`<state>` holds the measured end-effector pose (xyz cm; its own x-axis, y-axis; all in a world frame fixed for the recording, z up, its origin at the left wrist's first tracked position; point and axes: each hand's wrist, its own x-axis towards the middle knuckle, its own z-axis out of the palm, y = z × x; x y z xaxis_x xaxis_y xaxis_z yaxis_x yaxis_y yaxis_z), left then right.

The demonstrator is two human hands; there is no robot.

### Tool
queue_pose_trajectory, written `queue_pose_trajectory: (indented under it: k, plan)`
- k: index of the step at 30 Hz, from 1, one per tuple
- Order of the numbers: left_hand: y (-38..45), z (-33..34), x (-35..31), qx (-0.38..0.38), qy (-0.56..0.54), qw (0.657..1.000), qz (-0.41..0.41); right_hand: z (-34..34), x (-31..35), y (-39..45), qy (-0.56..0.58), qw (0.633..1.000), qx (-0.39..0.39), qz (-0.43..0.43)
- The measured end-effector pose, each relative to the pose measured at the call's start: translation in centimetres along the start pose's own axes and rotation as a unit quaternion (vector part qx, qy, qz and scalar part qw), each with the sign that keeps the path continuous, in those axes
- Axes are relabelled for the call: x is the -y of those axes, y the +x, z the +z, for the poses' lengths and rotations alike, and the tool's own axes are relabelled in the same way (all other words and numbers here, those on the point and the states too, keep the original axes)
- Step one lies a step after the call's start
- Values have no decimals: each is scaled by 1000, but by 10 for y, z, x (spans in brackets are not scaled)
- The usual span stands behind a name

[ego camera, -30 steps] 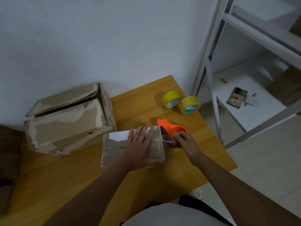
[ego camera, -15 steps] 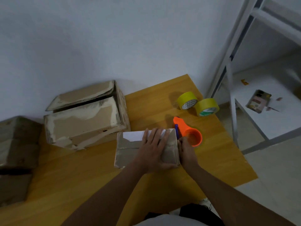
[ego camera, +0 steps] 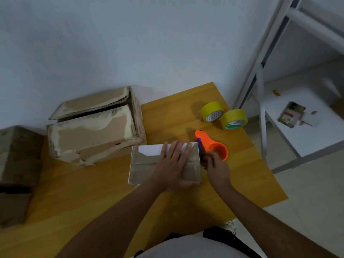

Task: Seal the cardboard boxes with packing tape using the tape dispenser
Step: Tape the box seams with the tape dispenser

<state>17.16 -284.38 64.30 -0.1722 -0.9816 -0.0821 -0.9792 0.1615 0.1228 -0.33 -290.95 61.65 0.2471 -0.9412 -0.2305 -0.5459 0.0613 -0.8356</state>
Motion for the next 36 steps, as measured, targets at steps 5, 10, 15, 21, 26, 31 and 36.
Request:
queue_pose_trajectory:
  k: [5, 10, 15, 21, 26, 31, 36]
  plan:
    - [0, 0, 0, 10, 20, 1000, 6, 20, 27, -28, 61, 994, 88, 7]
    - [0, -5, -3, 18, 41, 999, 3, 13, 40, -19, 85, 988, 127, 14]
    - [-8, -3, -7, 27, 48, 998, 24, 9, 39, -33, 78, 988, 125, 38]
    - [-19, 6, 4, 60, 66, 983, 160, -12, 21, -67, 45, 988, 131, 70]
    - [-14, -14, 10, 91, 125, 969, 194, -18, 30, -49, 15, 995, 87, -49]
    - [-66, 2, -18, 53, 10, 997, 57, -22, 16, -50, -28, 995, 76, -64]
    - [-80, 8, -43, 79, 5, 997, 16, -18, -7, -81, -84, 993, 34, -72]
